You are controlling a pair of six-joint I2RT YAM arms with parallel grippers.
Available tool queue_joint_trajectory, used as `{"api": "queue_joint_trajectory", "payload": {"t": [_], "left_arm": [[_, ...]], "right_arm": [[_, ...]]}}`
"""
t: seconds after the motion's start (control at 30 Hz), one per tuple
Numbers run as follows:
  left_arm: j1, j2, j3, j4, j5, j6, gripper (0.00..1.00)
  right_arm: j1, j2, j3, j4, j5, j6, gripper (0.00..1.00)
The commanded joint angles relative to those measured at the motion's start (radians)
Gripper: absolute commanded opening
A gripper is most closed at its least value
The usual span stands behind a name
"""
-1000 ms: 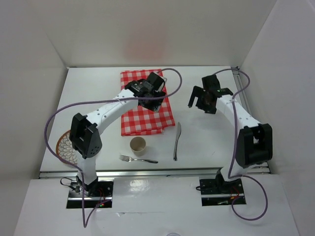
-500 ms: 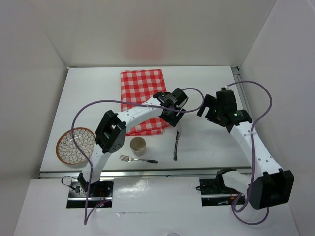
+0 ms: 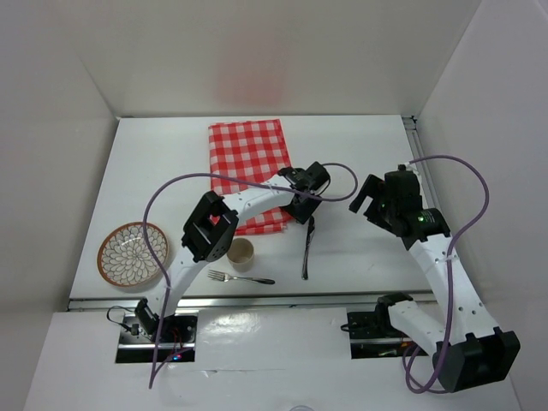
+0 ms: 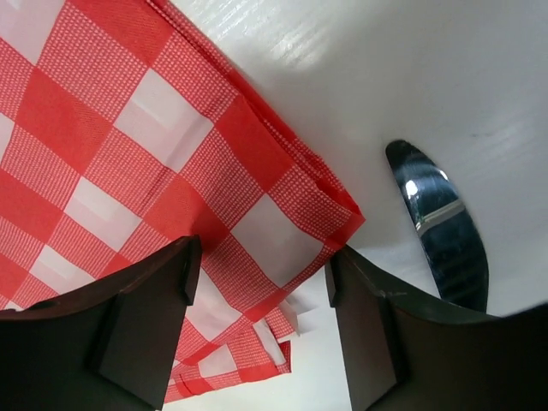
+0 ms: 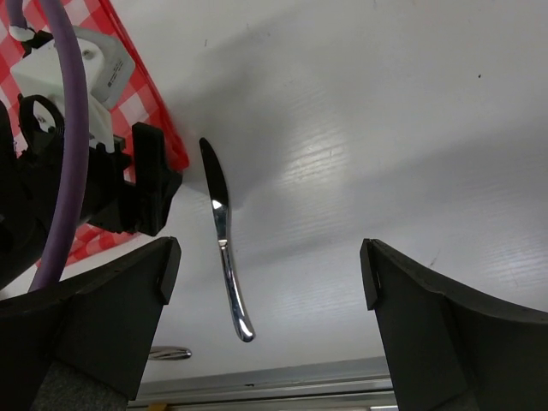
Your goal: Set the dinner table for one person
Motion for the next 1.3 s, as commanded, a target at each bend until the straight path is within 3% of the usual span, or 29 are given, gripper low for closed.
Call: {"api": "queue_joint_trajectory", "payload": {"t": [0.0, 0.07, 0.2, 0.23, 0.33, 0.57, 0.73, 0.9, 1.0, 1.1, 1.27], "left_arm": [[0.006, 0.043, 0.027, 0.001, -0.039, 0.016, 0.76], [0.007, 0.053, 0.036, 0.001, -0.039, 0.006, 0.7], [0.016, 0.007, 0.056, 0.001, -0.05, -0.012, 0.32], [0.016, -0.009, 0.078, -0.011, -0.05, -0.012, 0.17], [0.016, -0.071, 0.139, -0.042, -0.041, -0.021, 0.0], [0.062, -0.208, 0.226, -0.103, -0.003, -0.041, 0.0], [0.155, -0.315, 0.214, -0.113, 0.068, -0.078, 0.0], [0.266, -0.482, 0.003, -0.023, 0.14, -0.167, 0.0], [0.303, -0.585, -0.135, 0.034, 0.149, -0.213, 0.0], [0.329, -0.647, -0.215, 0.071, 0.128, -0.248, 0.0], [0.362, -0.656, -0.226, 0.082, 0.137, -0.259, 0.0]], "right_arm": [[-0.006, -0.011, -0.007, -0.024, 0.028, 0.015, 1.0], [-0.006, -0.011, 0.002, -0.033, 0.037, 0.015, 1.0], [-0.006, -0.02, 0.002, -0.024, 0.011, 0.015, 1.0], [-0.006, -0.02, -0.007, -0.012, -0.013, 0.001, 1.0], [-0.006, -0.002, -0.018, -0.001, -0.07, -0.011, 1.0], [-0.006, 0.079, -0.059, 0.071, -0.225, -0.048, 1.0], [0.11, 0.167, -0.08, 0.147, -0.234, -0.025, 0.97], [0.16, 0.306, -0.048, 0.224, -0.308, 0.065, 0.93], [0.169, 0.408, -0.039, 0.289, -0.352, 0.141, 0.82], [0.169, 0.49, -0.028, 0.323, -0.374, 0.191, 0.72], [0.198, 0.579, -0.005, 0.41, -0.463, 0.267, 0.67]]}}
